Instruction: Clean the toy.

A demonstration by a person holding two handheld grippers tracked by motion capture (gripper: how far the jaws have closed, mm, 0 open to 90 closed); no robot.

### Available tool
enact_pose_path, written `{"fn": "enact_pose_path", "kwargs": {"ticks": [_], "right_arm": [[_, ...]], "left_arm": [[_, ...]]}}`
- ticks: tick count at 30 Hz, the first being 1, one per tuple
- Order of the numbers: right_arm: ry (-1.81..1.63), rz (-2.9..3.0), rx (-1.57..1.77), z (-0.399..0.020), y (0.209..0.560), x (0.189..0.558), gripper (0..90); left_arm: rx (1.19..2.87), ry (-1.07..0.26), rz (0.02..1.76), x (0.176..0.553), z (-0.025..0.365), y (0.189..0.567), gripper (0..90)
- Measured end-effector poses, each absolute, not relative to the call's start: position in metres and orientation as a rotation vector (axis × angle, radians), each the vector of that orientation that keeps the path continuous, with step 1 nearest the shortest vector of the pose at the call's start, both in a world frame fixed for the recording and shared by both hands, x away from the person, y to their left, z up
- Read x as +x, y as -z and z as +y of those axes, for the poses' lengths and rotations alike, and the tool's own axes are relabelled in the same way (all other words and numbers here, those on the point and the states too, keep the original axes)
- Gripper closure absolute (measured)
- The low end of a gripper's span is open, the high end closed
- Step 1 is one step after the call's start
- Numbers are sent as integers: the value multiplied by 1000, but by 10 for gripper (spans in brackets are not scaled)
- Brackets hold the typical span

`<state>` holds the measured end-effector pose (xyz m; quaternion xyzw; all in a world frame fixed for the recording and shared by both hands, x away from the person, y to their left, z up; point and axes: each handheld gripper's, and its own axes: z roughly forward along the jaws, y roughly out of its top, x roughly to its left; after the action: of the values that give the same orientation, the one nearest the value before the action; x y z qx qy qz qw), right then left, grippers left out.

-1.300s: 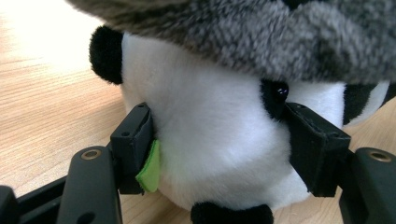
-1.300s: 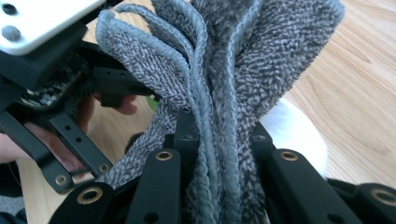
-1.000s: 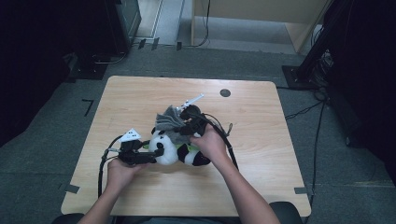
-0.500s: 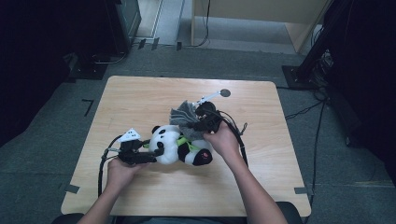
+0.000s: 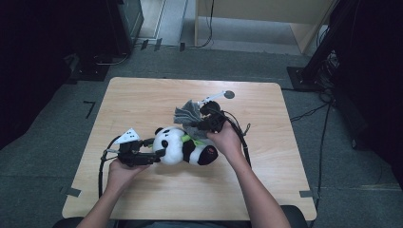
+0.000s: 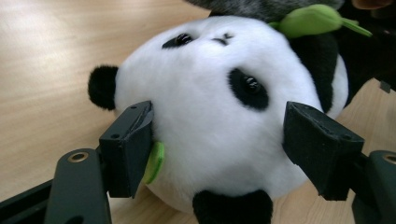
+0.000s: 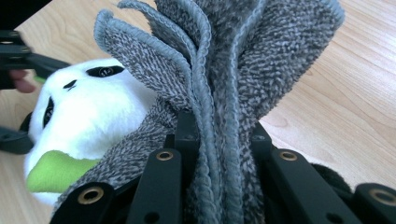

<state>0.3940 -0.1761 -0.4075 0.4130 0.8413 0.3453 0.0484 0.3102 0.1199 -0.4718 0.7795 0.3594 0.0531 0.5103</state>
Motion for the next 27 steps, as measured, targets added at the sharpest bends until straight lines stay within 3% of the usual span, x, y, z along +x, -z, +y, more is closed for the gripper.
{"fn": "enact_pose_path", "kwargs": {"ticks": [5,12,23,25,27], "right_arm": [[-1074,2554,1287,-176,412,402,748],[-1082,2544,1324,-177,416,409,749],[-1070,2548,1366,-174,420,422,751],[-1076,2549,1370,-173,420,420,752],[-1072,2552,1346,-172,419,418,751]], "left_arm": [[1906,-112,822,306,120,471,234],[1937,-220,769,306,109,482,176],[1892,-206,822,316,103,491,68],[1903,-226,822,316,101,493,69],[1918,-257,811,314,102,494,138]]}}
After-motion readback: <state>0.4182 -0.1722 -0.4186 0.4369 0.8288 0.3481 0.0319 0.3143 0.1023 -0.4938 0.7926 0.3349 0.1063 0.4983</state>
